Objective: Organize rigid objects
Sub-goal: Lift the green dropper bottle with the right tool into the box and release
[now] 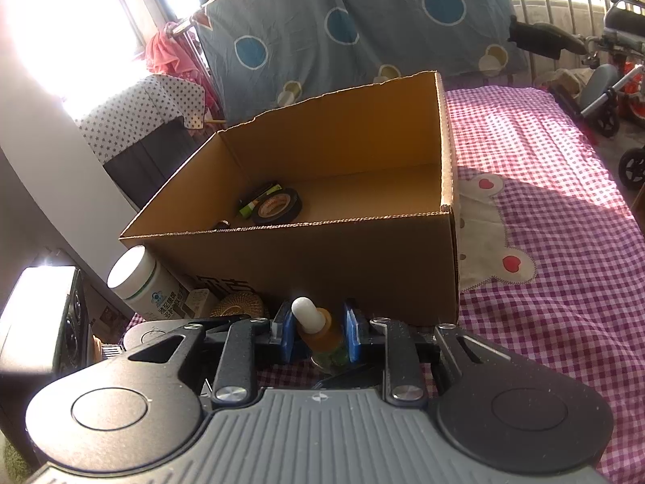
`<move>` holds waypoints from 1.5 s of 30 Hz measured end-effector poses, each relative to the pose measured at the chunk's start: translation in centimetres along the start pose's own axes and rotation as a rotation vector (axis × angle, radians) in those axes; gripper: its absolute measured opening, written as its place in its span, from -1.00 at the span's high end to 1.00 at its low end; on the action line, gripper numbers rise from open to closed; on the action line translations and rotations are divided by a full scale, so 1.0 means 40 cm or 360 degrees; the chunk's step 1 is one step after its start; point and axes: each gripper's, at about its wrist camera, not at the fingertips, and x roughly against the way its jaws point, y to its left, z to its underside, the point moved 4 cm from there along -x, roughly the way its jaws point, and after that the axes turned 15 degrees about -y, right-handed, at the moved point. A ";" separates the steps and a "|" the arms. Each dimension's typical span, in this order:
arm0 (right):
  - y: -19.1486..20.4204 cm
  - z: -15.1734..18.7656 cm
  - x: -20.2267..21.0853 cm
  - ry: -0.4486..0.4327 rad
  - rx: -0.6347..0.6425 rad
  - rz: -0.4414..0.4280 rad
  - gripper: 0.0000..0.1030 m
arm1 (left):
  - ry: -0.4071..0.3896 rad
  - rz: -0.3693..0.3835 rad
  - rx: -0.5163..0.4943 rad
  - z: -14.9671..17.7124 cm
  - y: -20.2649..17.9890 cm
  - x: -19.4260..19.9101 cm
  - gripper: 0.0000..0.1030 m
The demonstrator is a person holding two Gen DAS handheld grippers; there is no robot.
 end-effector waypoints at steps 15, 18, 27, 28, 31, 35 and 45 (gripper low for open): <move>0.059 -0.050 0.069 -0.0105 0.0020 -0.0049 0.51 | -0.0090 -0.0024 -0.0032 -0.049 -0.002 0.086 0.39; 0.086 -0.083 0.092 -0.0156 0.0034 -0.0100 0.51 | -0.0137 -0.0051 -0.0045 -0.081 -0.001 0.122 0.39; 0.153 -0.235 0.080 -0.0213 0.0124 -0.0282 0.52 | -0.0284 -0.0134 -0.0053 -0.225 0.037 0.181 0.39; 0.155 -0.255 0.064 -0.0194 0.0124 -0.0302 0.52 | -0.0282 -0.0134 -0.0028 -0.242 0.050 0.176 0.39; 0.150 -0.307 -0.012 -0.0094 0.0093 -0.0345 0.53 | -0.0244 -0.0126 0.0061 -0.288 0.100 0.142 0.39; 0.121 -0.356 -0.147 0.0084 -0.0018 -0.0379 0.55 | -0.0089 -0.0113 0.0305 -0.317 0.199 0.054 0.40; 0.031 -0.377 -0.412 0.0296 -0.0094 -0.0331 0.65 | 0.0120 -0.0223 0.0570 -0.287 0.358 -0.118 0.54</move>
